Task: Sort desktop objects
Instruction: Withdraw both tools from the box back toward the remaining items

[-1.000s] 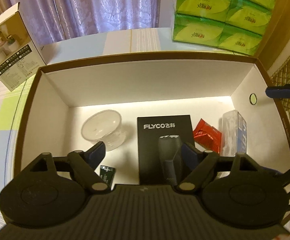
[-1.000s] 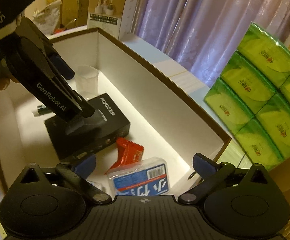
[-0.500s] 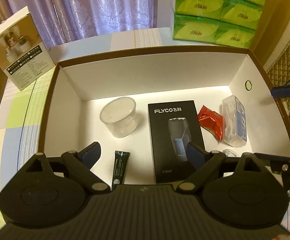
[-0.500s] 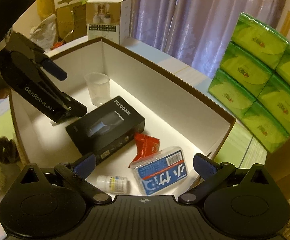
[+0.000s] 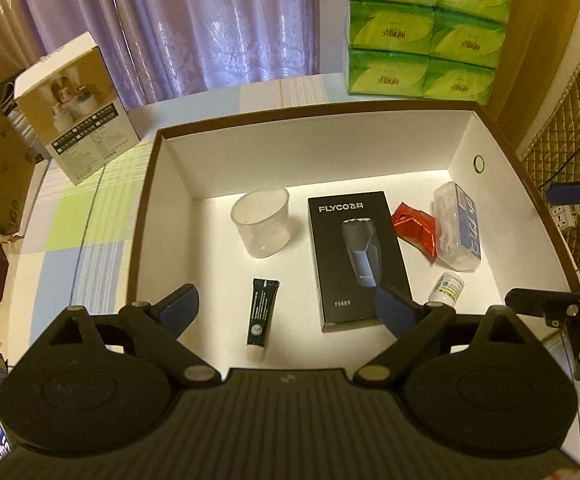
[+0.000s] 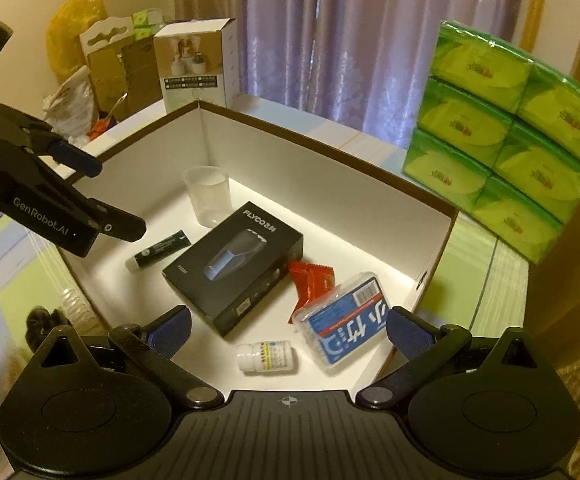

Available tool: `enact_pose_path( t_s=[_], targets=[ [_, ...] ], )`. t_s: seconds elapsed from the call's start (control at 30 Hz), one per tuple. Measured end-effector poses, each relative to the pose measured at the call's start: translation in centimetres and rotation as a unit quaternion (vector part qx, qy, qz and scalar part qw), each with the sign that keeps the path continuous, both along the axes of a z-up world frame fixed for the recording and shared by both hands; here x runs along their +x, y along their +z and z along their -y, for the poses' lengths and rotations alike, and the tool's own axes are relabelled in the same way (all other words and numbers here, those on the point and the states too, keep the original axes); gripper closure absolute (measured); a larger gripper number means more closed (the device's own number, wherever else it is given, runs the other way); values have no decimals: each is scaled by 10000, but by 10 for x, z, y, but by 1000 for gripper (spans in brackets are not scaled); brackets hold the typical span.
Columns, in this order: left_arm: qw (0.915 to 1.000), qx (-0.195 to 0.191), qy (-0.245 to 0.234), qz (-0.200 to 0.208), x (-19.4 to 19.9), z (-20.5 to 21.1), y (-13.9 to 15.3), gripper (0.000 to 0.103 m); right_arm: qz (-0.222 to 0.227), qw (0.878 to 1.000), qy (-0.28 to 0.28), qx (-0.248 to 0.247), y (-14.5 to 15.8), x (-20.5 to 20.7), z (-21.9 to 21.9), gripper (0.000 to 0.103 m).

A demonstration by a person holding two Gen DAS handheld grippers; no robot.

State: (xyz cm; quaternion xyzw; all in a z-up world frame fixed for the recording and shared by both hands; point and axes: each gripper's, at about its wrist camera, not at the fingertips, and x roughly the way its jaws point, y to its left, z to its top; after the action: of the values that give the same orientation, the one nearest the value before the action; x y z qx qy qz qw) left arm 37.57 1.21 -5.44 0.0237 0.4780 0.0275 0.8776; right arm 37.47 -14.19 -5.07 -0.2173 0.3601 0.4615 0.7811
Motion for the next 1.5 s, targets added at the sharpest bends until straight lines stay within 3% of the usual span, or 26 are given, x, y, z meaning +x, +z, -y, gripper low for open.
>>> enact_pose_path(
  t_s=[0.87,1.5],
  targets=[
    [9981,36,15,613,-112,1,46,9,48,9951,-674,722,53,-104,30,2],
    [9966,-142,286,760,-208,-14,36,9,-181,9926,-830,869,43,-174,57,2]
  ],
)
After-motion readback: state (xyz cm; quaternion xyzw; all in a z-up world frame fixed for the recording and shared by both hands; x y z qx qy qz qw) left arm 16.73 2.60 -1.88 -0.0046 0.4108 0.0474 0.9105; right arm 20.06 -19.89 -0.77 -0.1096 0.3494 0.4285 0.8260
